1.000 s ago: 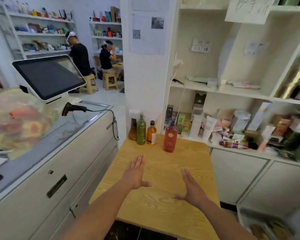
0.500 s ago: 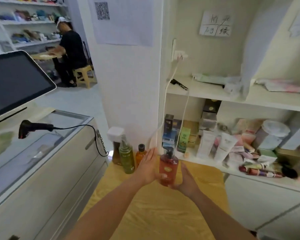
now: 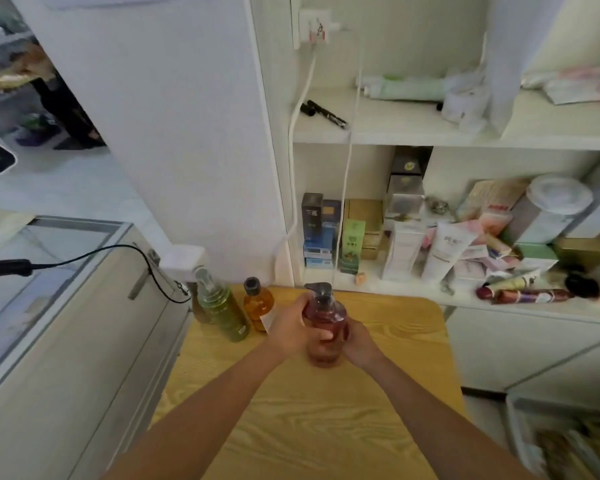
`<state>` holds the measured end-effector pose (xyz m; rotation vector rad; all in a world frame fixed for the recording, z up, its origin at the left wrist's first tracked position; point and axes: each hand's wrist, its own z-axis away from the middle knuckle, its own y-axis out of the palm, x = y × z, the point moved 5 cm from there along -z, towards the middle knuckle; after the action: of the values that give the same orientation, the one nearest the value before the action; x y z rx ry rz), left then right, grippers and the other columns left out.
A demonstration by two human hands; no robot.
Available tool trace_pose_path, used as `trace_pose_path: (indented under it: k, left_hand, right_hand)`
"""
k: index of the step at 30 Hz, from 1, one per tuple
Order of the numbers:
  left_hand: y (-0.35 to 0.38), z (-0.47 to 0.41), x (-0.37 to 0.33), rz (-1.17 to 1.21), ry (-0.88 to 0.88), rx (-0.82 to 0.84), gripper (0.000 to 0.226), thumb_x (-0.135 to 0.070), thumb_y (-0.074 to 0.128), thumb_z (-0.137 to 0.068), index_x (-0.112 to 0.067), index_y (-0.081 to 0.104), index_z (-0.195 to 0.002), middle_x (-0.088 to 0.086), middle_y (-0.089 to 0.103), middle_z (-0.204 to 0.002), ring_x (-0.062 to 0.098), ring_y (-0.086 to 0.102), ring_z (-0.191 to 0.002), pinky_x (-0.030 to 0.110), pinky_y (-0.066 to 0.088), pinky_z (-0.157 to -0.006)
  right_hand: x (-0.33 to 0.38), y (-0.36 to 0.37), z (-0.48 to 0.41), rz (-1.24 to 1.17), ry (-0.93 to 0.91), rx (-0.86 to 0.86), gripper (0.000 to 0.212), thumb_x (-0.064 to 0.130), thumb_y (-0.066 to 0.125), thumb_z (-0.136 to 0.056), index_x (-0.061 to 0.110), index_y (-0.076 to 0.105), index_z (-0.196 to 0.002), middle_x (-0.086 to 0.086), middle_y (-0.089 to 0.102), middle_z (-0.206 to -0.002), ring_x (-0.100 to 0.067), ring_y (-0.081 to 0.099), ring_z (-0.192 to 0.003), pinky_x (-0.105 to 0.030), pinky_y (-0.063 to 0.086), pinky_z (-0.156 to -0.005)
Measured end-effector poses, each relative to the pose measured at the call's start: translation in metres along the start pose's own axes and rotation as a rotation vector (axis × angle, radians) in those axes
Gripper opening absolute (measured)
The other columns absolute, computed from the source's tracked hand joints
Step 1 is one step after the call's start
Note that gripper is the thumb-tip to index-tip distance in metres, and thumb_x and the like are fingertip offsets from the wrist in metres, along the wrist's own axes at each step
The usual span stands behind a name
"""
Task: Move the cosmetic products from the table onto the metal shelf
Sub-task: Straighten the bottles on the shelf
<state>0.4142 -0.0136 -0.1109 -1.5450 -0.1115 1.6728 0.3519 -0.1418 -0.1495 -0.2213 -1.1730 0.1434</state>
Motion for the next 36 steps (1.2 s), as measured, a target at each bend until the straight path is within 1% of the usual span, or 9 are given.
trace_pose_path:
  k: [5,8,13,16,22,25,31,33,36]
  left_hand:
    - [0.003,0.029,-0.026,-0.094,0.096,0.073,0.070,-0.034,0.089,-0.057,-0.022,0.056,-0.116,-0.005,0.067,-0.110,0.013,0.062,-0.100,0.031,0.050,-0.088]
    - [0.004,0.062,-0.052,-0.080,0.165,0.102,0.065,-0.034,0.089,-0.055,-0.023,0.058,-0.110,-0.006,0.068,-0.104,0.014,0.063,-0.093,0.033,0.051,-0.082]
    - [0.012,0.137,-0.093,0.051,0.292,0.164,0.063,-0.043,0.088,-0.045,-0.023,0.058,-0.096,-0.006,0.068,-0.093,0.016,0.064,-0.085,0.034,0.050,-0.073]
    - [0.024,0.195,-0.115,0.099,0.395,0.244,0.063,-0.053,0.084,-0.038,-0.027,0.058,-0.089,-0.006,0.070,-0.091,0.014,0.066,-0.083,0.033,0.051,-0.071]
    - [0.080,0.327,-0.152,0.178,0.589,0.497,0.069,-0.058,0.079,-0.035,-0.026,0.067,-0.095,-0.004,0.074,-0.089,0.013,0.070,-0.083,0.039,0.057,-0.079]
    - [0.114,0.402,-0.170,0.181,0.683,0.634,0.067,-0.058,0.079,-0.036,-0.026,0.070,-0.094,-0.004,0.075,-0.086,0.012,0.070,-0.081,0.041,0.057,-0.078]
    - [0.172,0.561,-0.207,0.138,0.849,0.966,0.038,-0.044,0.086,-0.045,-0.031,0.069,-0.077,-0.011,0.073,-0.073,0.004,0.067,-0.070,0.030,0.055,-0.074]
    - [0.195,0.620,-0.215,0.117,0.915,1.079,0.031,-0.030,0.090,-0.056,-0.032,0.069,-0.078,-0.013,0.073,-0.074,0.001,0.067,-0.071,0.030,0.055,-0.077]
    - [0.222,0.715,-0.219,0.080,1.005,1.215,0.032,-0.035,0.087,-0.061,-0.033,0.065,-0.085,-0.015,0.071,-0.080,-0.005,0.065,-0.077,0.020,0.053,-0.077]
  right_hand:
    - [-0.006,-0.004,0.041,0.006,0.004,-0.107,0.032,0.001,0.079,-0.069,0.020,0.063,-0.089,0.009,0.062,-0.077,0.005,0.056,-0.067,-0.025,0.044,-0.070]
    - [0.000,-0.009,0.087,-0.006,-0.028,-0.154,0.042,0.022,0.090,-0.054,0.027,0.066,-0.088,0.005,0.066,-0.080,-0.007,0.059,-0.073,-0.025,0.044,-0.067]
    - [0.014,-0.010,0.199,-0.077,-0.053,-0.352,0.033,0.007,0.085,-0.063,0.025,0.066,-0.083,0.012,0.070,-0.074,0.001,0.064,-0.072,-0.015,0.049,-0.066]
    - [0.017,0.002,0.277,-0.115,-0.072,-0.470,0.033,0.018,0.087,-0.062,0.025,0.068,-0.088,0.011,0.072,-0.080,0.000,0.066,-0.077,-0.017,0.052,-0.071]
    - [-0.006,0.044,0.452,-0.247,-0.086,-0.798,0.027,0.004,0.080,-0.069,0.020,0.070,-0.088,0.000,0.073,-0.086,-0.012,0.067,-0.083,-0.031,0.054,-0.081]
    - [-0.022,0.066,0.541,-0.320,-0.063,-0.965,0.026,-0.003,0.077,-0.068,0.013,0.070,-0.088,0.000,0.073,-0.082,-0.012,0.067,-0.079,-0.028,0.055,-0.077]
    - [-0.044,0.119,0.714,-0.385,0.006,-1.278,0.025,-0.002,0.076,-0.070,0.015,0.070,-0.088,0.004,0.074,-0.081,-0.008,0.069,-0.079,-0.020,0.053,-0.074]
    - [-0.052,0.139,0.773,-0.376,0.031,-1.393,0.025,0.003,0.077,-0.070,0.017,0.071,-0.091,0.001,0.075,-0.087,-0.012,0.070,-0.086,-0.025,0.055,-0.080]
    - [-0.068,0.176,0.861,-0.363,0.091,-1.525,0.024,0.007,0.077,-0.073,0.017,0.070,-0.093,0.007,0.075,-0.083,-0.008,0.070,-0.084,-0.018,0.053,-0.072]
